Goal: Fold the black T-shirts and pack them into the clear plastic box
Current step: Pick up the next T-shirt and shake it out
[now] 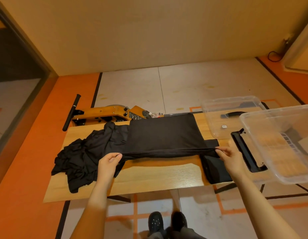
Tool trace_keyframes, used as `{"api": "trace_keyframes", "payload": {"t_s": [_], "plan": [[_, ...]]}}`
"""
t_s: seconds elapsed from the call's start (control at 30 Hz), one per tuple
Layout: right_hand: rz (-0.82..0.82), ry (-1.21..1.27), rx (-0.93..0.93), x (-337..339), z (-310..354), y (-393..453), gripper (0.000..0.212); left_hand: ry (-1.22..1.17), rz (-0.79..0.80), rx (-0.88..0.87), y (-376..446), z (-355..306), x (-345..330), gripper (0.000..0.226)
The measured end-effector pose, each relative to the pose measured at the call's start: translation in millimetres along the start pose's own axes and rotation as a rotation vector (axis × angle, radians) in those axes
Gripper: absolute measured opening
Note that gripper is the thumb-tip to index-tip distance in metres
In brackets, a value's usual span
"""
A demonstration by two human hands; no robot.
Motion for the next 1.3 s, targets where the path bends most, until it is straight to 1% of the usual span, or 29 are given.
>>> {"api": "trace_keyframes", "payload": {"t_s": [0.17,0.3,0.43,0.53,0.67,0.87,0.97,1.03,1.13,1.23,1.3], "plan": [[0.09,-0.073,0.014,-7,-12,-10,0.011,-0.036,-0.01,0.039,-19,20,9,0.012],[0.156,-0.101,0.001,-12,-22,-13,0.01,-0.018,0.003,0.042,-24,25,19,0.006],[0.269,-0.155,-0.031,-19,-22,-3,0.009,-0.02,0.025,0.055,-18,29,31,0.009],[0.284,-0.163,-0.023,-25,-13,9,0.008,-0.002,0.055,0.06,-7,27,31,0.01],[0.251,-0.119,-0.025,-37,-2,30,0.009,0.04,0.076,0.045,17,13,20,0.009],[0.116,0.035,-0.121,-44,-7,68,0.008,0.085,0.096,0.022,64,-6,4,0.009],[0.047,0.074,-0.179,-46,-17,91,0.006,0.113,0.093,0.02,92,-16,-6,0.011],[0.012,0.064,-0.222,-49,-28,109,0.006,0.14,0.091,0.023,112,-23,-14,0.01],[-0.038,0.04,-0.284,-54,-39,131,0.015,0.169,0.09,0.033,142,-28,-27,0.01],[-0.068,0.014,-0.292,-61,-38,151,0.013,0.216,0.088,0.046,170,-31,-40,0.009],[-0.088,-0.041,-0.281,-65,-35,163,0.016,0.257,0.096,0.048,187,-33,-49,0.006]]}}
Point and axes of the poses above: each hand's wrist, its own y-axis towards the middle knuckle, its own x-axis out of the back of the hand, z = x × y, the point moved 9 cm from there along y, towards the middle knuckle, and after that the axes turned 2 degrees about z, right-handed, at the moved point
